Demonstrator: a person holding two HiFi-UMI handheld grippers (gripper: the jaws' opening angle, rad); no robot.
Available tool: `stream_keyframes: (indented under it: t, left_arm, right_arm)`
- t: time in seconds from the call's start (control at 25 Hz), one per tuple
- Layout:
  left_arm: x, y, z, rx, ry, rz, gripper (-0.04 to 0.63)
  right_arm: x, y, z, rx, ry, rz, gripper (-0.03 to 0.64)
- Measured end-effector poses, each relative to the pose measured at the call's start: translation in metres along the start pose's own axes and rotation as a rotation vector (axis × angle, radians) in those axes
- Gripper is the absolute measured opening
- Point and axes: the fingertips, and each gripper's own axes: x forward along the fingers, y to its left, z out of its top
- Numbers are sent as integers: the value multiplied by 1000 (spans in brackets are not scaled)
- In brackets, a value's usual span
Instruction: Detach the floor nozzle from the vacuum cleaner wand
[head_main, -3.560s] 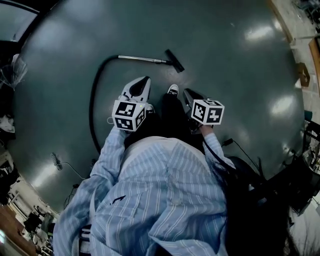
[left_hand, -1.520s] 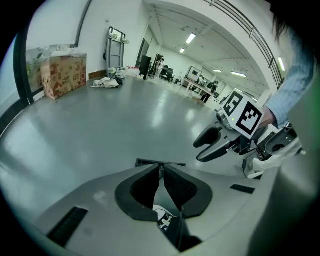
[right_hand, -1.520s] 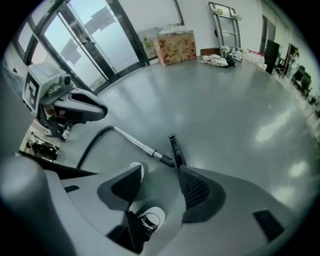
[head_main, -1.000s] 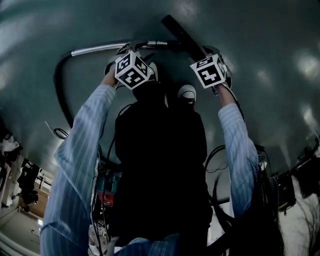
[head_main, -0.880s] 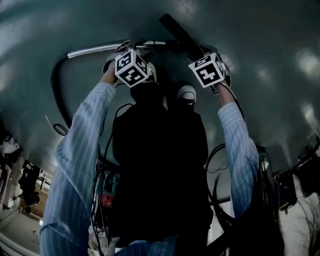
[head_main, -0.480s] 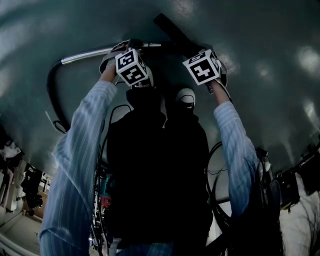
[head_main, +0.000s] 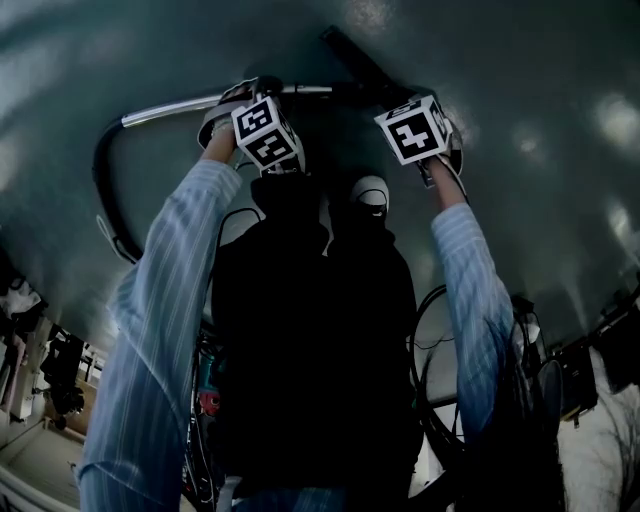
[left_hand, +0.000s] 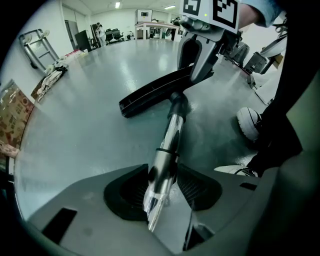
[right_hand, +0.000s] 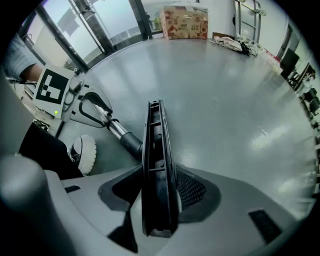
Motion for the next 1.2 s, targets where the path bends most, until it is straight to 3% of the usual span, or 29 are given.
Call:
stream_keyframes:
  t: [0.12, 0.28, 0.52, 0.76, 1.2]
  left_arm:
    - [-9, 0, 5, -8, 3, 14, 176]
    - [-11, -7, 13, -54, 17, 30, 175]
    - [-49, -5, -6, -129, -16, 25, 175]
    - [-86, 4, 5, -201, -48, 29, 175]
    - [-225, -7, 72, -357, -136, 3, 175]
  right_arm:
    - [-17, -34, -29, 26, 45, -47, 212]
    - [-31, -83, -66, 66, 30, -87, 212]
    - [-50, -83, -70, 95, 52, -146, 212]
    - [-71, -57, -53, 223, 5, -61, 215]
    - [-201, 3, -17, 334, -118, 78, 213]
